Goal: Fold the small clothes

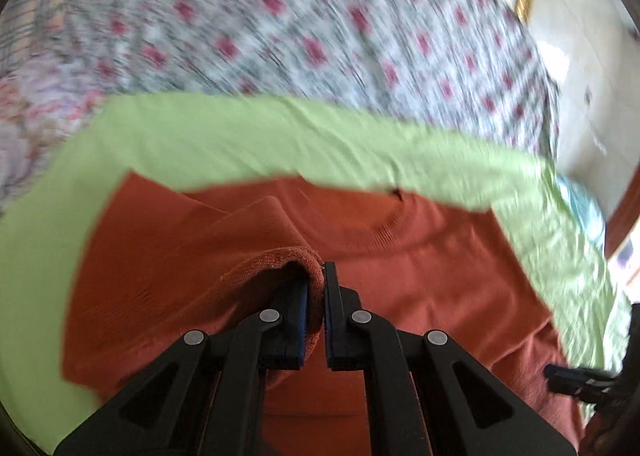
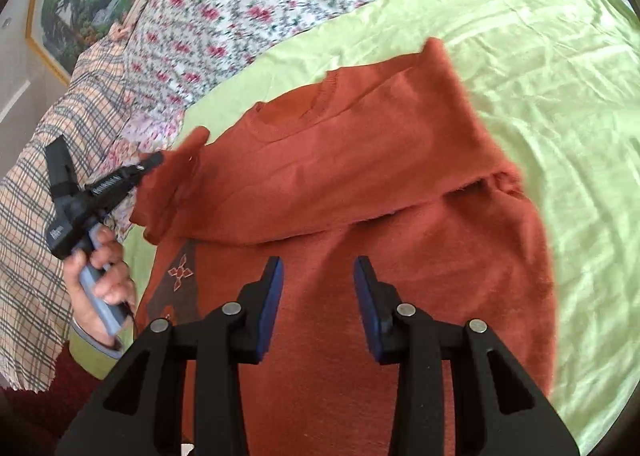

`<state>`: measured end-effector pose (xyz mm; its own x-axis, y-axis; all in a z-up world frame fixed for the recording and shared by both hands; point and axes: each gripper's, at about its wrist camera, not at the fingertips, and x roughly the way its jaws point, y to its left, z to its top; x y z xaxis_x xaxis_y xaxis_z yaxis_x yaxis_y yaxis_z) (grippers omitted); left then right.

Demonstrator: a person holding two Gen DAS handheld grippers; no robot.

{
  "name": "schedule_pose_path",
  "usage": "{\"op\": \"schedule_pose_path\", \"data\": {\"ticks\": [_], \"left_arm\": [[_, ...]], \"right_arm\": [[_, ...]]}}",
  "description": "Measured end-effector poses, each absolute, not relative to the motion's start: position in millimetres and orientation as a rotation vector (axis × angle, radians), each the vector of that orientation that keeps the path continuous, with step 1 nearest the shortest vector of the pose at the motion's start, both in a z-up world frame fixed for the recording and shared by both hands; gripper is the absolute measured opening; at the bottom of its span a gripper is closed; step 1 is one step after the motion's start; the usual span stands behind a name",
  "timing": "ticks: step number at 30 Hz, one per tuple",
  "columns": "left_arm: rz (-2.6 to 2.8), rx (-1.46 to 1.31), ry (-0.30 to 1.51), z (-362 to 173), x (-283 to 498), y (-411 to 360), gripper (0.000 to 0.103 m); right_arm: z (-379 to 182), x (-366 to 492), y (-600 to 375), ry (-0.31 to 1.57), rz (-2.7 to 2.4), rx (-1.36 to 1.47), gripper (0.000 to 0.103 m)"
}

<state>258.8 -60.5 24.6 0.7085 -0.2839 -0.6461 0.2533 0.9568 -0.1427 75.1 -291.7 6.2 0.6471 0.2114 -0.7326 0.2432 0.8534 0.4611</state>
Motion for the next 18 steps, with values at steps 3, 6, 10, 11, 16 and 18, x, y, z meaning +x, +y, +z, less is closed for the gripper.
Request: {"op": "schedule_pose_path", "data": {"ticks": [3, 6, 10, 11, 16, 18], "left_arm": [[-0.321, 0.003, 0.803, -7, 265, -89, 0.005], [-0.338, 0.044, 0.865, -29, 265, -98, 0.007], [-0.361, 0.037, 0.904, -36, 256, -93, 0.023], [-0.368, 0.032, 0.907, -35, 251, -90, 0.032], [-0.358, 0.02, 0.891, -26, 209, -53, 0.042], [-0.324, 0.025, 0.888, -23, 195, -35, 0.043]], "right_arm": [[4, 67, -302, 0.878, -0.046, 0.58, 0.038], [2, 60, -311, 0.873, -0.07, 0.598, 0.038], [2, 61, -315, 0.872, -0.079, 0.608, 0.038], [3, 62, -315, 0.872, -0.078, 0.605, 0.038], [11, 79, -300, 0.863, -0.029, 0.551, 0.038], [15, 93, -285, 0.865, 0.012, 0.505, 0.038]]}}
